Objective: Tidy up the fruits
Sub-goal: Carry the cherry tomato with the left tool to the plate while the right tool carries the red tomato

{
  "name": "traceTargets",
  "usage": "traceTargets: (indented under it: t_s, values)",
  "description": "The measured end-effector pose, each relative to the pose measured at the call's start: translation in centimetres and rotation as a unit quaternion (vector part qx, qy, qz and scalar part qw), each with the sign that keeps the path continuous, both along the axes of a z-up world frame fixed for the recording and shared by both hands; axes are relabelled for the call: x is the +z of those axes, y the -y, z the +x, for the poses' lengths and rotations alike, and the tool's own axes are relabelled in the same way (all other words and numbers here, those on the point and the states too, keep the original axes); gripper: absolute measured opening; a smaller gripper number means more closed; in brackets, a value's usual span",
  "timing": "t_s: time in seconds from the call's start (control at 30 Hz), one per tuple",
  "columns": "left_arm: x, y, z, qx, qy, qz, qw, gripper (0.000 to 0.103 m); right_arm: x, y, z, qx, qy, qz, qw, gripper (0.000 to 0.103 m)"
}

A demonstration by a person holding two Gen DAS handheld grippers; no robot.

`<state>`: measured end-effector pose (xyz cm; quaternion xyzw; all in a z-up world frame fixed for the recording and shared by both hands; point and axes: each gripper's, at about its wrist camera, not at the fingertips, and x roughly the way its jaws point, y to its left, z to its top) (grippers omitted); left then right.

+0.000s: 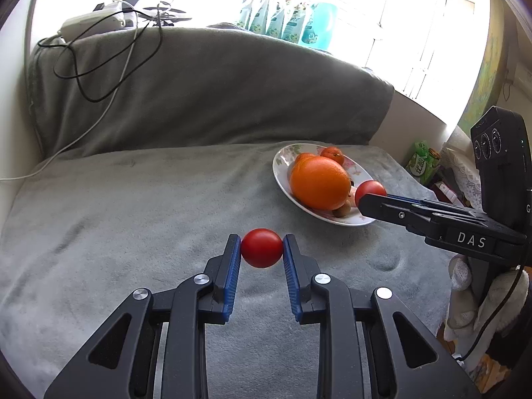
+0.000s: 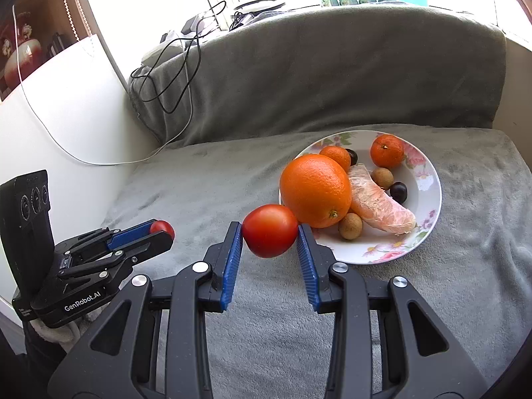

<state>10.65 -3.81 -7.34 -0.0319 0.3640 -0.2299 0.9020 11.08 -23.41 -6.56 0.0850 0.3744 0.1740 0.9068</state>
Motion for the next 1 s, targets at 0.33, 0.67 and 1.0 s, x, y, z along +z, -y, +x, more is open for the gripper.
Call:
traceTargets:
  t_s: [0.33,0.67,1.0]
  values:
    - [1.1,2.8,0.7,-0.016,0.014,0.006,0.9998,0.024,0.5,2.7,-0.1,-0.017,0.008,0.007,1.000,0.035]
    - [2.2,7.1,4.5,-0.051,0.025,0.001,0.9984,0.024,-0.5,6.3,1.9,-0.045,0.001,-0.002,0.999,0.035]
    - [2.3,11.0,8.0,-0.074,0.025,-0.002,0.9970,0.024,-1.6,7.7,4.1,-0.054,-0.008,-0.016,0.998,0.035]
